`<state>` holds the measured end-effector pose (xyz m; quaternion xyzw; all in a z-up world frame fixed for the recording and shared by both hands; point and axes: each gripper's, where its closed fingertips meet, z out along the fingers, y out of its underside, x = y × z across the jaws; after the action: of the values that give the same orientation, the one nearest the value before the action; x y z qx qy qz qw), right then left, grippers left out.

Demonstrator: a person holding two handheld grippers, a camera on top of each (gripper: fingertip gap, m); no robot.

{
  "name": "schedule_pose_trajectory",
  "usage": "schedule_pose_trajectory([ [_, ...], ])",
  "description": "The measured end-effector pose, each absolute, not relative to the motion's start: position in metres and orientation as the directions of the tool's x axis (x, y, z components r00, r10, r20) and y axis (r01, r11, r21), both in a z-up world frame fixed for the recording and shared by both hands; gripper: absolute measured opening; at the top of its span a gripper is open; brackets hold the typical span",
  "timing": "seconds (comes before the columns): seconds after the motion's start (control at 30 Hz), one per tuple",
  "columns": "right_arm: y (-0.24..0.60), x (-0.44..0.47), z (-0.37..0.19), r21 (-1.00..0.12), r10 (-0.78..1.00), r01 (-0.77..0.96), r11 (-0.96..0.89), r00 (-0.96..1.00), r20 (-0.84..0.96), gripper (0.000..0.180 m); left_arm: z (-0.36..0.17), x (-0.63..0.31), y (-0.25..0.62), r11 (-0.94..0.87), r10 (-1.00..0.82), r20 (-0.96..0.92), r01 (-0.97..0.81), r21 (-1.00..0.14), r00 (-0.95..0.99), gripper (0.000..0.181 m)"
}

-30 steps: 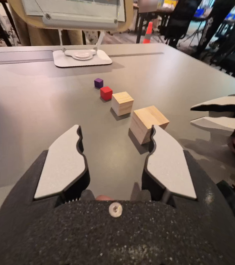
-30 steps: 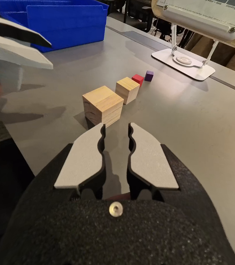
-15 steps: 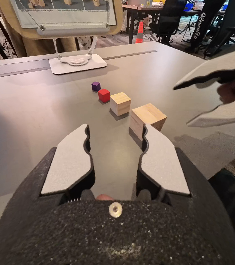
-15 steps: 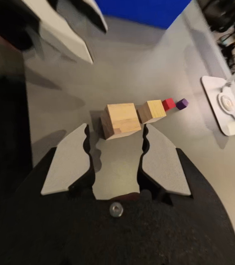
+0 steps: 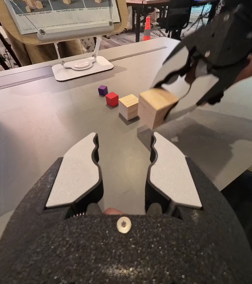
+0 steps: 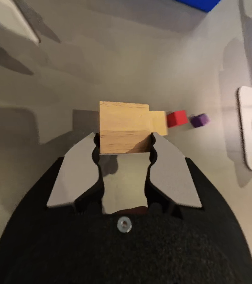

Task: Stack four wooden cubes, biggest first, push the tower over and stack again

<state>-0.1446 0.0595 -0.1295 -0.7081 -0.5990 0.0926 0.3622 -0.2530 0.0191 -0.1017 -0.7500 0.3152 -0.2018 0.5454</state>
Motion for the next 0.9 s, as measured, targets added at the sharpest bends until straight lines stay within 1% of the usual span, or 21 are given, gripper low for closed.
schedule_pose_trajectory([
  [0.07,0.082,-0.126,-0.108,-0.601,0.888,0.799,-0.030,0.297,0.351,0.063,-0.104,-0.250,0.018,-0.209,-0.702,-0.042,-0.263,-0.942,0.711,0.064],
  [0.13,0.113,-0.101,-0.098,-0.562,0.854,0.825,-0.057,0.332,0.400,0.063,-0.106,-0.248,0.017,-0.214,-0.705,-0.042,-0.269,-0.939,0.708,0.064],
  [0.23,0.149,-0.075,-0.110,-0.547,0.848,0.824,-0.147,0.389,0.359,0.063,-0.112,-0.243,0.016,-0.228,-0.716,-0.043,-0.291,-0.929,0.697,0.063],
  [0.33,0.168,-0.075,-0.127,-0.562,0.855,0.812,-0.160,0.398,0.332,0.063,-0.114,-0.239,0.015,-0.231,-0.724,-0.042,-0.300,-0.926,0.689,0.063],
  [0.43,0.171,-0.090,-0.137,-0.606,0.879,0.780,-0.155,0.389,0.276,0.063,-0.116,-0.238,0.015,-0.233,-0.726,-0.043,-0.305,-0.923,0.686,0.063],
  [0.53,0.171,-0.097,-0.148,-0.585,0.892,0.801,-0.126,0.350,0.286,0.063,-0.119,-0.237,0.015,-0.246,-0.731,-0.030,-0.304,-0.920,0.682,0.063],
  [0.7,0.159,-0.105,-0.167,-0.572,0.931,0.814,-0.102,0.281,0.234,0.063,-0.128,-0.235,0.014,-0.265,-0.748,-0.020,-0.327,-0.907,0.663,0.064],
  [0.83,0.155,-0.106,-0.169,-0.614,0.937,0.785,-0.084,0.272,0.218,0.063,-0.136,-0.229,0.012,-0.262,-0.775,-0.038,-0.375,-0.889,0.630,0.064],
  [0.9,0.158,-0.101,-0.168,-0.614,0.921,0.781,-0.111,0.314,0.233,0.082,-0.139,-0.224,0.012,-0.245,-0.801,-0.062,-0.421,-0.873,0.596,0.065],
])
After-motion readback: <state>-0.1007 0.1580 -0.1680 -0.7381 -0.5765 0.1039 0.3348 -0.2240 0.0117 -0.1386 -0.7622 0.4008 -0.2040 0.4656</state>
